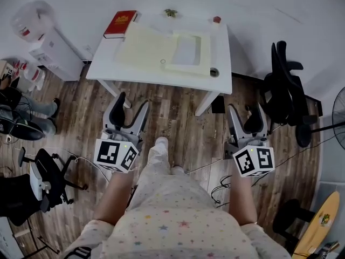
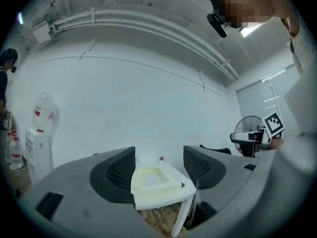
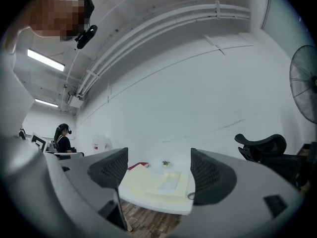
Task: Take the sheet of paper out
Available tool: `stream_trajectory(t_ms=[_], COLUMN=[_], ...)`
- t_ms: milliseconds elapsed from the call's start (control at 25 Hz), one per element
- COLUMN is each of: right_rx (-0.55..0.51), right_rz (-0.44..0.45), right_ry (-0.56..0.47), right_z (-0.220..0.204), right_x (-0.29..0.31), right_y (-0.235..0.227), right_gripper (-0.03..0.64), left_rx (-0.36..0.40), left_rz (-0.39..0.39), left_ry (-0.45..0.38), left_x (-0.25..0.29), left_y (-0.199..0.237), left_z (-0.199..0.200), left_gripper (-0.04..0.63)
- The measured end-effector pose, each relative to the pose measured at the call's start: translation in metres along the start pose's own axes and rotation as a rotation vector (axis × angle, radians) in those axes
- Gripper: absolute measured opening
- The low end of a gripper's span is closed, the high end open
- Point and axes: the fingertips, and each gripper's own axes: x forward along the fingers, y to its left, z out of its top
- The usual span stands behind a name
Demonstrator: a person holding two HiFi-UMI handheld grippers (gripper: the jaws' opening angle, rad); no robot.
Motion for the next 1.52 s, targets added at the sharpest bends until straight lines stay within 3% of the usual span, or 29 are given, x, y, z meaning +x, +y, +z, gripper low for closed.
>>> stream_trajectory(t_ms=[920,1200,1520], right_rx=[0.003,0.013,0.022], right_rz=[-0.055,-0.056,0.030], right_ry=[0.020,0.046,0.061], right_z=[-0.014,-0.022,-0.020], right_x=[0.198,0.236,0.313], right_y=[0.022,0.005,-0.021], right_gripper=[0.376,0.376,0.376], left_rx=[-0.044,-0.068,-0.054], left_rz=[-0.129,-0.109,-0.025], left_ry=[0.023,0.045,0.030], left_x=[0.156,0.186,0.240], left_y=[0.132,0.149,0.171], left_z=[-0.007,-0.021,-0.015], left_gripper=[0.280,0.279,0.281])
